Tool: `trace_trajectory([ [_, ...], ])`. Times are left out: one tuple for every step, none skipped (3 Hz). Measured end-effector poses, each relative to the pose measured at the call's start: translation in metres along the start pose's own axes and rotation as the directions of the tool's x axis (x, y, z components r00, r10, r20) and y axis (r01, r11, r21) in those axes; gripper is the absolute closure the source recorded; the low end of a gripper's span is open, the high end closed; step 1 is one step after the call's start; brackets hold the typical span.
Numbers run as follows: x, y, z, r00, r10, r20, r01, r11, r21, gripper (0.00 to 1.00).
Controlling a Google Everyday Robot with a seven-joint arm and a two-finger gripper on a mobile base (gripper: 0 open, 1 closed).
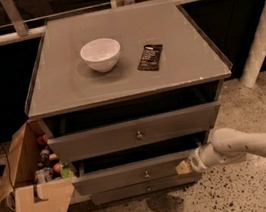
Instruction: Close middle drawer
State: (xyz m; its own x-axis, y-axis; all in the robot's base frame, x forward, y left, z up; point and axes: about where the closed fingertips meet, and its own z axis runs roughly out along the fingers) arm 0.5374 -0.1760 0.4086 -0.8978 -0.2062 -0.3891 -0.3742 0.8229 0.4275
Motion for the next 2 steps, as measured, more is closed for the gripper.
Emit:
trace_trajectory([
  [-0.025,-0.009,-0.001,0.997,0.042,0.063,-0.042,0.9991,0.002,1.00],
  [-0.045,-0.018,-0.002,0.990,0.078,0.116,-0.078,0.9969,-0.008,1.00],
])
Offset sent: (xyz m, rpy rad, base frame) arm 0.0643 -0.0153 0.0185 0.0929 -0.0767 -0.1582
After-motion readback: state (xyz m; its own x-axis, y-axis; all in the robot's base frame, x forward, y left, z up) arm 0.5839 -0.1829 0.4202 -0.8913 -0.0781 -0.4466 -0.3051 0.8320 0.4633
